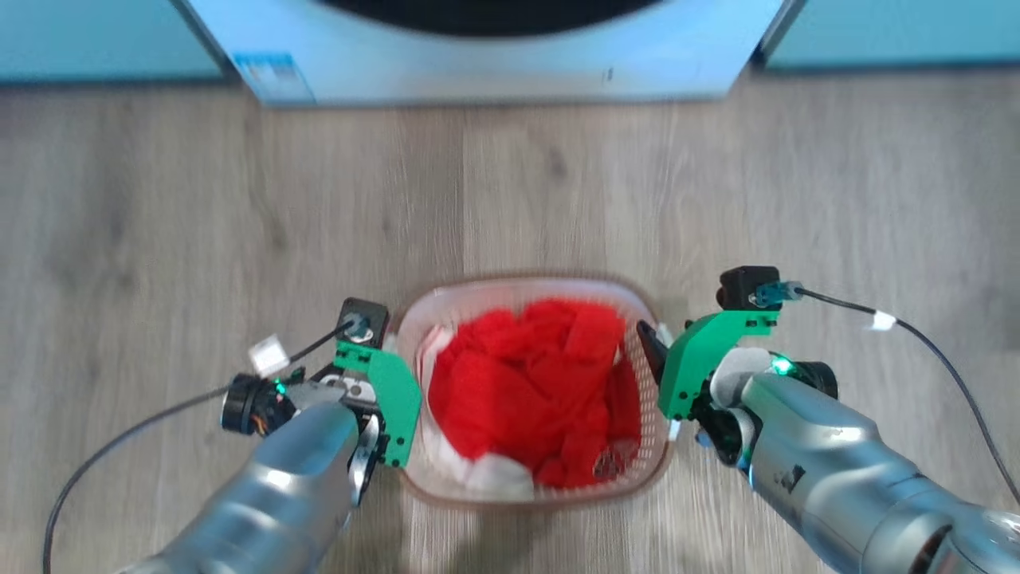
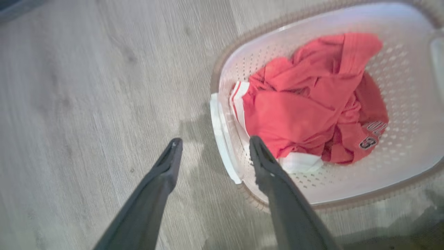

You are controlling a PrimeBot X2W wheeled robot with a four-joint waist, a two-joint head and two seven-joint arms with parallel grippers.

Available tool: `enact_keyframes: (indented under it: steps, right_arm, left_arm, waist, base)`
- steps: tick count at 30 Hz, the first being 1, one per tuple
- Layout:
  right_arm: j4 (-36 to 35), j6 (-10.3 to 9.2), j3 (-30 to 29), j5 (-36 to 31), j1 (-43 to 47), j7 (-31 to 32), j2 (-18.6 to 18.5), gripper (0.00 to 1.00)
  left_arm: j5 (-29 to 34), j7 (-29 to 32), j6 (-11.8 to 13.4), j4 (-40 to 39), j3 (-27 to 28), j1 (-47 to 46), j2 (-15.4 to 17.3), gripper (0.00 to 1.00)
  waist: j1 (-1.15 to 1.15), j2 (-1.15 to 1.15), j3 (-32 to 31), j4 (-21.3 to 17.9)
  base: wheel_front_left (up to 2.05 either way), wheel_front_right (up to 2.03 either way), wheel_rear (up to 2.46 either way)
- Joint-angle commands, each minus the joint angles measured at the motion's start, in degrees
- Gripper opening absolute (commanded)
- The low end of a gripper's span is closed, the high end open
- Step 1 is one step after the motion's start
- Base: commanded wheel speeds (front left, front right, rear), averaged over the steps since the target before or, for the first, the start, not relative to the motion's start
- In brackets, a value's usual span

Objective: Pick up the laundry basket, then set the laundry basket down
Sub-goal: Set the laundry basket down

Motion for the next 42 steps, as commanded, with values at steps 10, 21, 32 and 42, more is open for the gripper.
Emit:
enact_keyframes:
  steps: [10, 21, 32, 42]
  right_arm:
    - [-12.8, 0.4, -18.1, -10.4, 3.3, -5.9, -4.5, 1.0]
    - [-41.1, 0.4, -51.9, -47.4, 23.9, -5.9, -0.4, 1.0]
    - [-59.1, 0.4, -57.8, -58.2, 37.8, -5.9, 1.9, 1.0]
    - [-60.1, 0.4, -58.4, -59.9, 43.3, -5.9, 1.9, 1.0]
  left_arm:
    - [-4.0, -14.2, -2.0, 0.6, 8.3, 0.9, 1.4, 1.0]
    - [21.5, -14.4, 6.7, -39.5, 42.5, 16.3, 8.2, 1.0]
    - [35.0, -14.4, -1.2, -59.0, 64.5, 35.1, 0.9, 1.0]
    - [34.7, -14.4, -3.5, -58.5, 60.9, 40.6, 0.8, 1.0]
  waist:
    - [0.01, -0.01, -20.4, -0.2]
    - [0.01, -0.01, -24.2, 0.8]
    - [0.01, -0.01, -25.1, 1.5]
    - [0.01, -0.01, -25.7, 1.3]
  base:
    - [0.0, 0.0, 0.0]
    - [0.0, 0.0, 0.0]
    - [0.0, 0.0, 0.0]
    - [0.0, 0.0, 0.0]
